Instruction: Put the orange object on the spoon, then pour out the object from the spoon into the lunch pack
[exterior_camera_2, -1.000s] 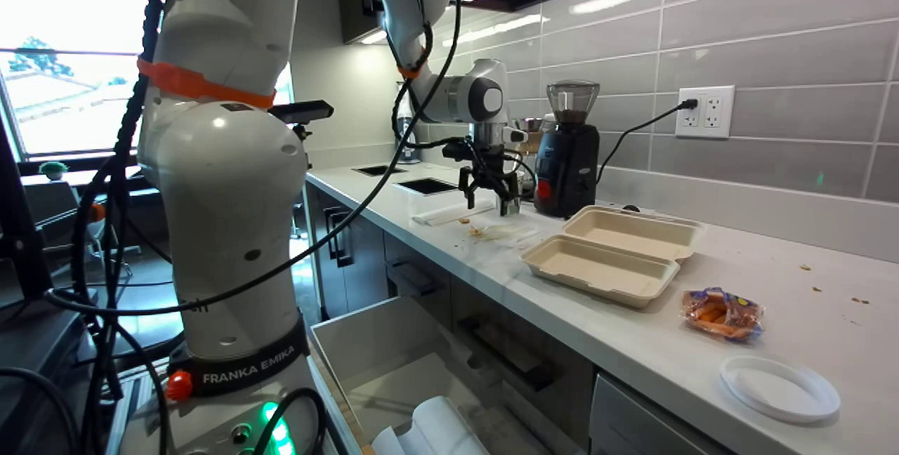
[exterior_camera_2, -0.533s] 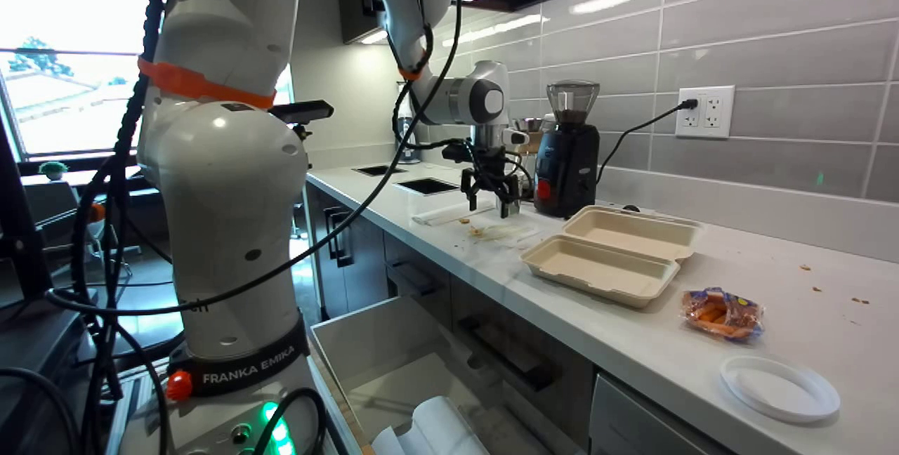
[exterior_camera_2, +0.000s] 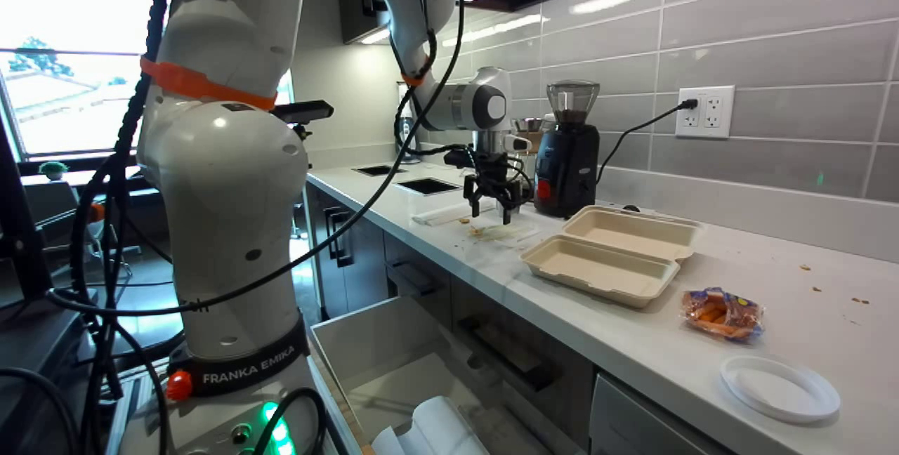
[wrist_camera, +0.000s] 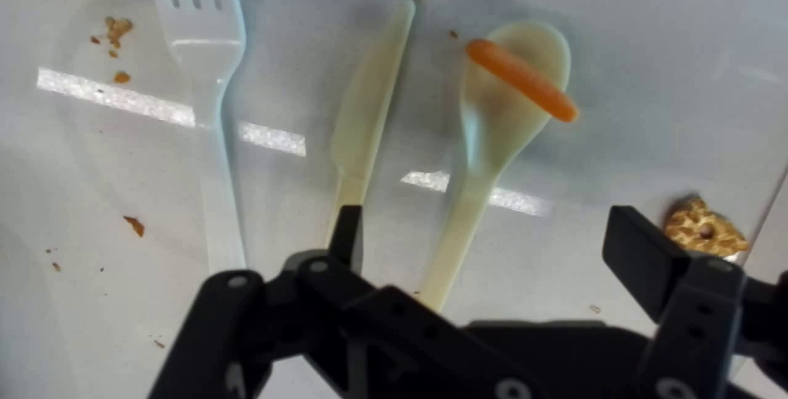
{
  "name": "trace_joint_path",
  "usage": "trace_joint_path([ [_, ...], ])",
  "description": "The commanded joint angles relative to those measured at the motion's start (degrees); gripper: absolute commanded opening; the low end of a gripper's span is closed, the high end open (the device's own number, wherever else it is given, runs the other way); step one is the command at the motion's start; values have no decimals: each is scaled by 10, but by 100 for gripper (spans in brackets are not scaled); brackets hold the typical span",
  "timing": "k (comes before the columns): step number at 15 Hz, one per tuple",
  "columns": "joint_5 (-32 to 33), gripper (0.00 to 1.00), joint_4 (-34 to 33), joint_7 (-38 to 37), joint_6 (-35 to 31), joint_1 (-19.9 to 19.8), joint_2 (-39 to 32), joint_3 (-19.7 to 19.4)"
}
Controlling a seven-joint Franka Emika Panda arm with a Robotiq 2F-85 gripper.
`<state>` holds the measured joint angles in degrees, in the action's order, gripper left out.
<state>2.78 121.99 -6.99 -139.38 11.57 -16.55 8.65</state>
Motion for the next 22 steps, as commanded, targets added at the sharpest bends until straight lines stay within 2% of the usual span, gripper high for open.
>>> trace_joint_path([
  [1,19,95,10,-27,-17,9,-3,-9],
  [5,16,83,10,-25,-18,8,-3,-7],
  [6,16,76,11,-23,-20,8,-3,-7],
  [7,16,80,11,-23,-21,8,-4,-7],
  [9,14,80,11,-20,-24,7,-4,-6],
  [16,11,68,12,-14,-28,6,-5,-4],
  [18,12,71,11,-14,-26,7,-5,-4],
  [22,10,66,11,-12,-23,7,-5,-3],
])
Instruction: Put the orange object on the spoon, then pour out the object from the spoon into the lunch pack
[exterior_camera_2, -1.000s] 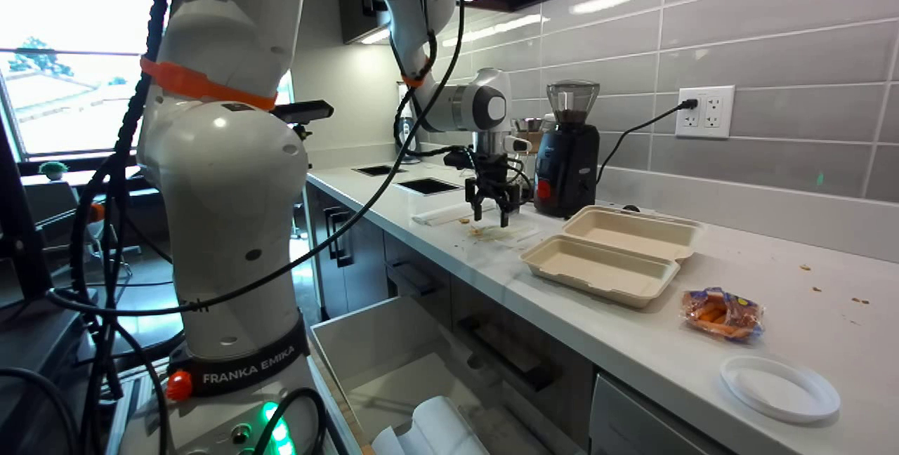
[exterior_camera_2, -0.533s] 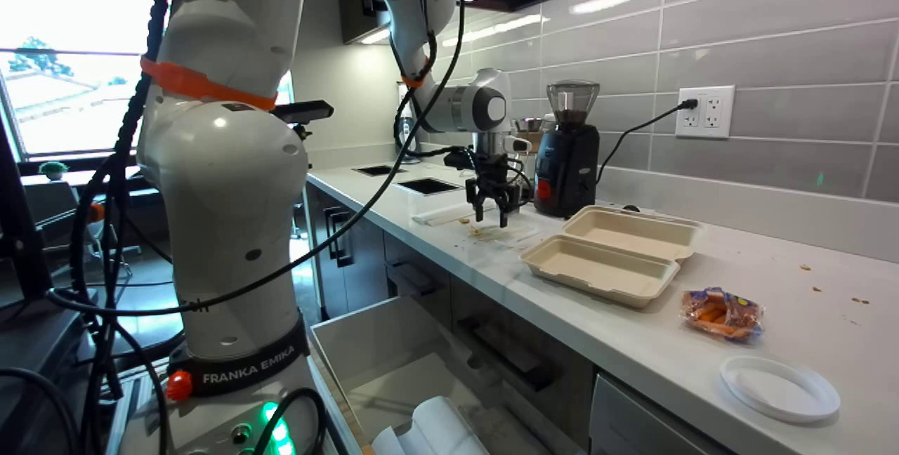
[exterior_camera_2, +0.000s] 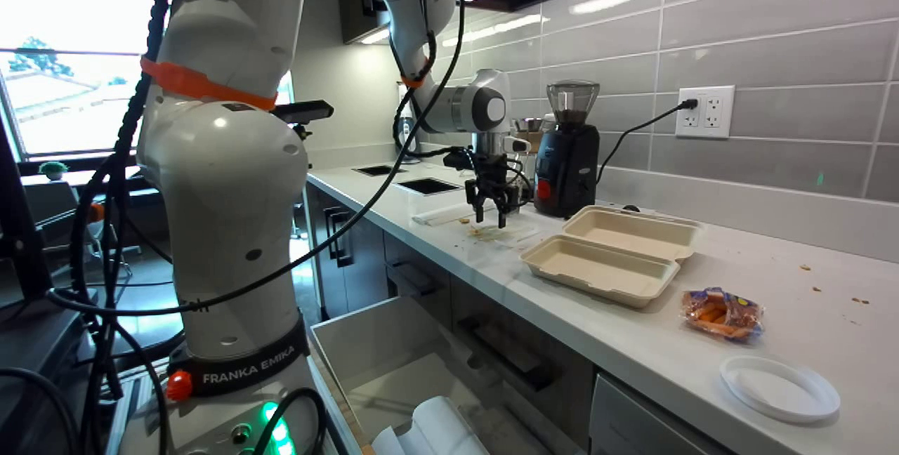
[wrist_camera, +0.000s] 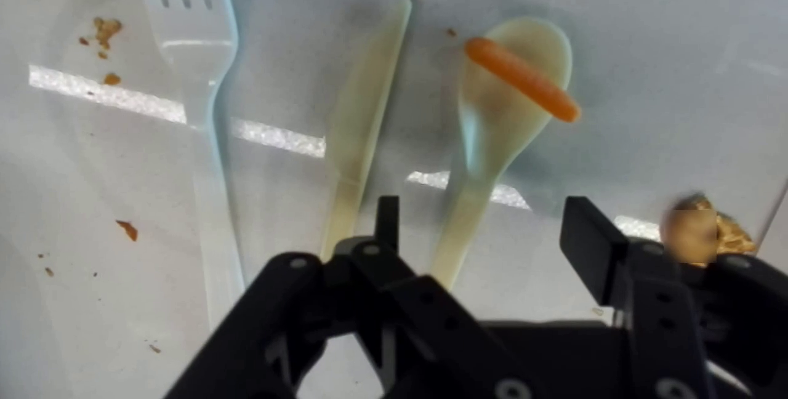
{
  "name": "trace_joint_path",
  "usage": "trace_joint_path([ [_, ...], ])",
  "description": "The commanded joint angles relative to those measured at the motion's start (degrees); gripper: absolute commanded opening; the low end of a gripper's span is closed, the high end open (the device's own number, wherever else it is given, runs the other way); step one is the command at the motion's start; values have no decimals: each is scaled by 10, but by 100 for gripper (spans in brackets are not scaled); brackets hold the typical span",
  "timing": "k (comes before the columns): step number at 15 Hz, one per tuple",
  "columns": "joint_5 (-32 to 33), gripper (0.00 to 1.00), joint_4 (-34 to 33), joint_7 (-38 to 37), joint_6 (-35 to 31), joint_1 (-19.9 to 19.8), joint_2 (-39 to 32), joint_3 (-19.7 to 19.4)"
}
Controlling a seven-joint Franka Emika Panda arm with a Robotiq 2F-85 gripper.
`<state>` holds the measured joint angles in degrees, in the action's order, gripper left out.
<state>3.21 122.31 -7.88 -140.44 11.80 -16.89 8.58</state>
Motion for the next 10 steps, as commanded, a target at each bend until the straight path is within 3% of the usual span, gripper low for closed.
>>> trace_joint_path([
  [1,5,63,8,-1,-12,4,-2,-2],
  [10,4,44,9,1,-6,4,-2,-2],
])
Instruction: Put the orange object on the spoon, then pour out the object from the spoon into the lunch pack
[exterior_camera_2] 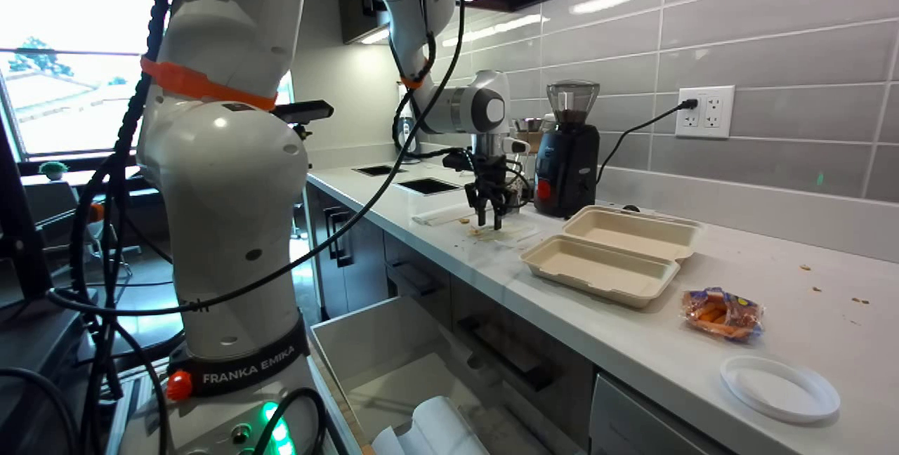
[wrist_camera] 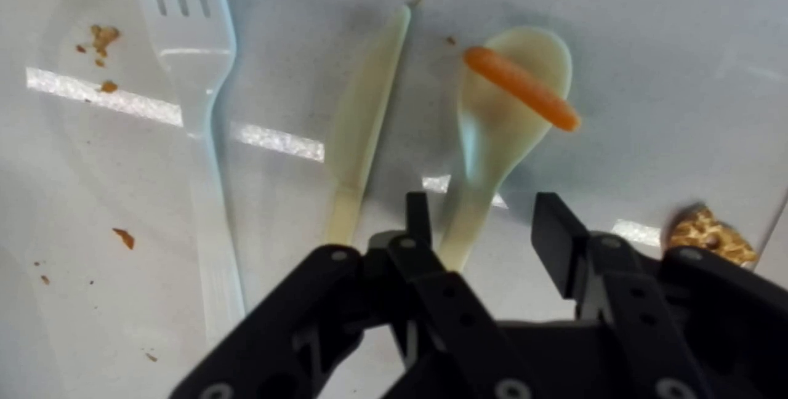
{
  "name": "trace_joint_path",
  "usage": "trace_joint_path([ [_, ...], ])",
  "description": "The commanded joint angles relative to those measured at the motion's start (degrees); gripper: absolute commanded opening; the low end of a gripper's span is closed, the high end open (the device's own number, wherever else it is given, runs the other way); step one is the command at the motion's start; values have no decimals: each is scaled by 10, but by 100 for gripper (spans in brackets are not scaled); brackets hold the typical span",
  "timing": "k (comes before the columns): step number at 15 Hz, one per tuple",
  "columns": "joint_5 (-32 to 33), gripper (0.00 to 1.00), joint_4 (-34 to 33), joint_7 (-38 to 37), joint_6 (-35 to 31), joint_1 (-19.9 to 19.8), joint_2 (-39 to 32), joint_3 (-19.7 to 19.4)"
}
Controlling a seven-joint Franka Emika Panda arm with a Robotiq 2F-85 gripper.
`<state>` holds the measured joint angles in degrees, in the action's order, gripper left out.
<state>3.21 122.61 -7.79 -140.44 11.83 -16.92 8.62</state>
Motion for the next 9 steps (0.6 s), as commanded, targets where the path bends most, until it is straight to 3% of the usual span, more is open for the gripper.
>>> trace_joint_path([
  [1,4,39,6,1,-5,3,-1,-2],
  [4,4,37,7,1,-5,4,-1,-2],
  [6,5,31,8,0,-5,4,-1,-2],
  [7,5,23,8,0,-5,4,-1,-2],
  [9,5,21,8,1,-5,4,-1,-2],
])
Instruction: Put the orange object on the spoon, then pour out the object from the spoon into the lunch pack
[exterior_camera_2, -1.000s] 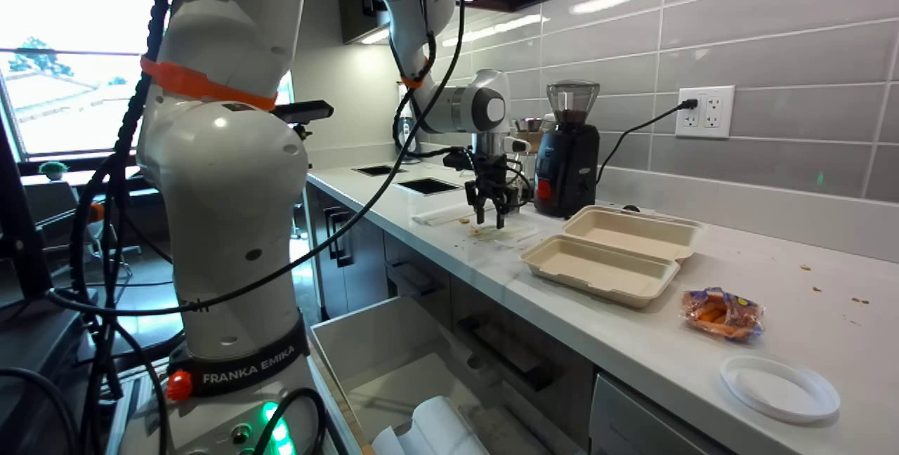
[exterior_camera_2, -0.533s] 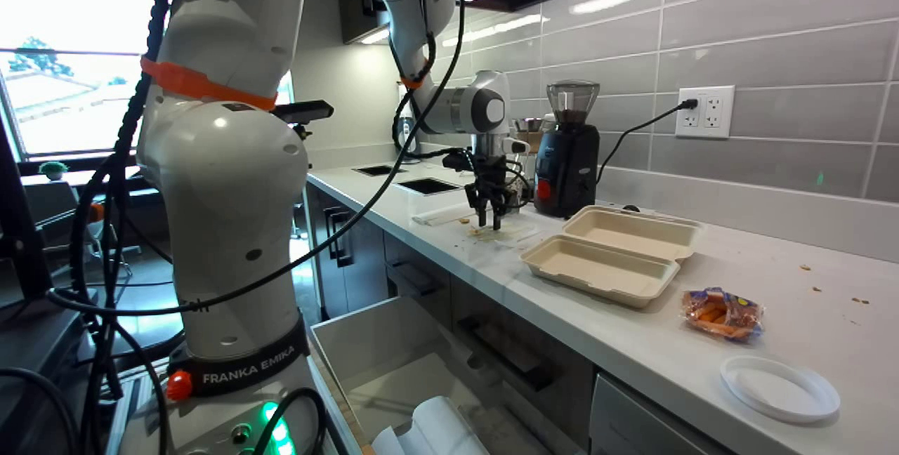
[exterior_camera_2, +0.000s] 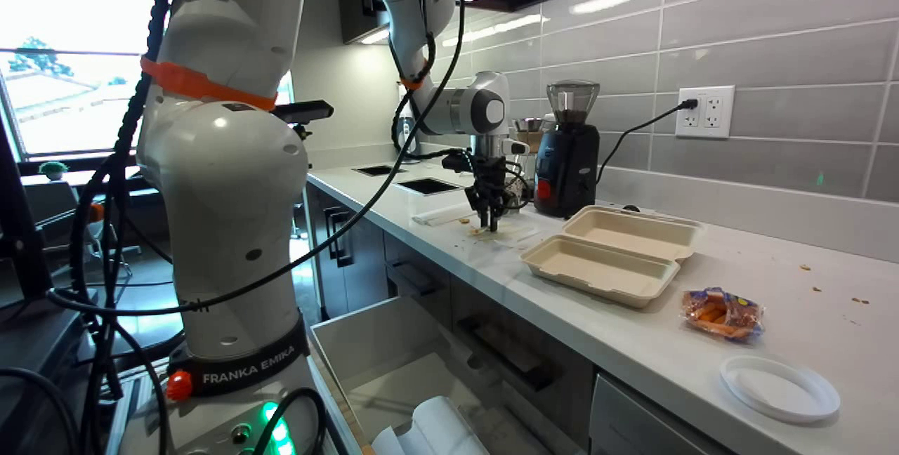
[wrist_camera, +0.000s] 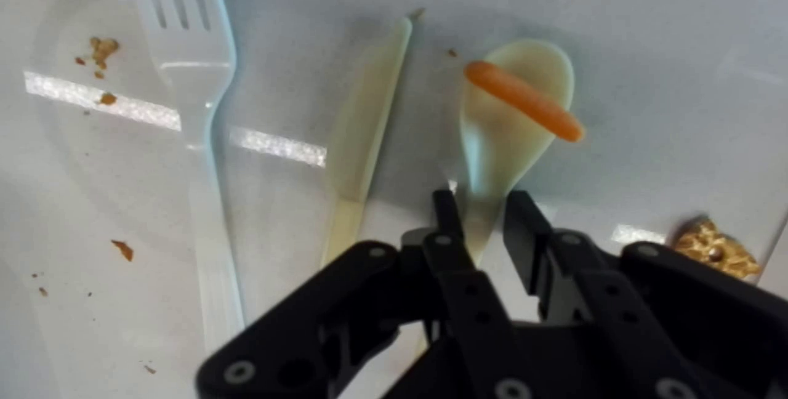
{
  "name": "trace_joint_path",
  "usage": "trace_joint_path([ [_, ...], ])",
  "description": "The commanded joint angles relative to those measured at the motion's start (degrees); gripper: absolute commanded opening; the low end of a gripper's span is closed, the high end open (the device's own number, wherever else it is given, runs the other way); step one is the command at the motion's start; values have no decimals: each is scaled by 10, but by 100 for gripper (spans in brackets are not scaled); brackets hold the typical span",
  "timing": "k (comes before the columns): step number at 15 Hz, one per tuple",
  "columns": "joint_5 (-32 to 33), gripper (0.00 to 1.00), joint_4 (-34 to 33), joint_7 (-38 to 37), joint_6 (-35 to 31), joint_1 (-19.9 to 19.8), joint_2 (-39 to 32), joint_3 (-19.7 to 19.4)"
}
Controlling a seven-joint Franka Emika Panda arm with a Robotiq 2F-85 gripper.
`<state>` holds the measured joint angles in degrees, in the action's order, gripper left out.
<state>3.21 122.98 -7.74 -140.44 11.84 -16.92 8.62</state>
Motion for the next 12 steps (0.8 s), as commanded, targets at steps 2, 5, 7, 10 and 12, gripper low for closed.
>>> trace_joint_path([
  [2,5,13,4,1,-5,4,-1,-2],
  [5,5,3,4,1,-4,4,-1,-2],
  [7,5,4,4,1,-3,4,-1,-2],
  [10,-3,4,4,9,-1,1,-1,2],
  [12,-3,4,3,14,1,1,0,3],
])
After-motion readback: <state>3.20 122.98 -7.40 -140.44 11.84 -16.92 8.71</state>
